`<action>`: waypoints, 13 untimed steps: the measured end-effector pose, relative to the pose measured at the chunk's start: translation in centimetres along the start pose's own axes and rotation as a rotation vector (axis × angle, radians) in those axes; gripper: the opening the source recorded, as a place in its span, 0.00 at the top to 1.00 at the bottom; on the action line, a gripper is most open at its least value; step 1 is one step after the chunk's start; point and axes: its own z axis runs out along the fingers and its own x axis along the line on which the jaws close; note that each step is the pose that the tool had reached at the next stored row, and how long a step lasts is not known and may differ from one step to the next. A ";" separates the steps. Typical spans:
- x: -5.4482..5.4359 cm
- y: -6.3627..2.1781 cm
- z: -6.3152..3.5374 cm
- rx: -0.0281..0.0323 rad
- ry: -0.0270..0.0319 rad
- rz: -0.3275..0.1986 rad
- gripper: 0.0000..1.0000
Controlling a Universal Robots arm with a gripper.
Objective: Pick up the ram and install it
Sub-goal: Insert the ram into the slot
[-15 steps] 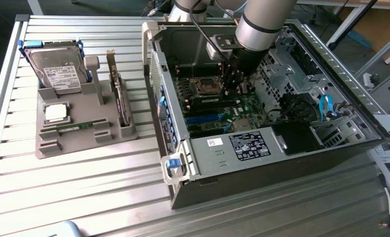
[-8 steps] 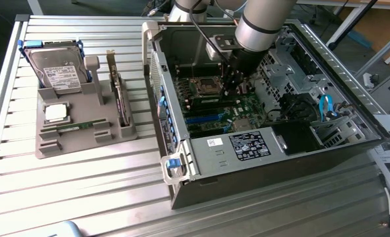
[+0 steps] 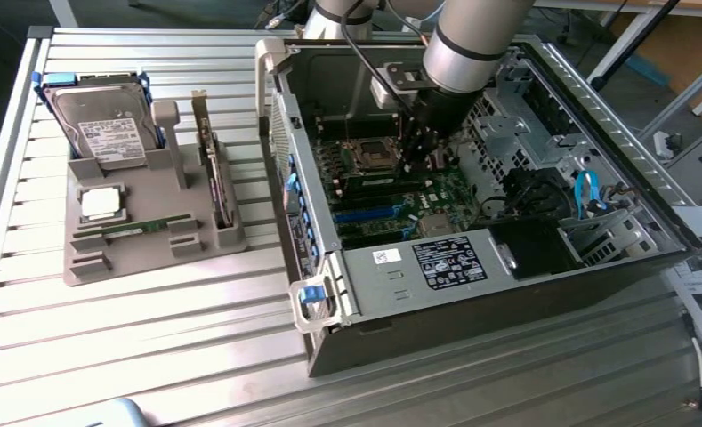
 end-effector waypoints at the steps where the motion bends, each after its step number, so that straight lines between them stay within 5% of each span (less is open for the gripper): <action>1: 0.0 0.00 0.00 0.0000 0.0001 0.000 0.88; 13: 0.0 0.00 0.05 -0.0001 0.0006 -0.001 0.88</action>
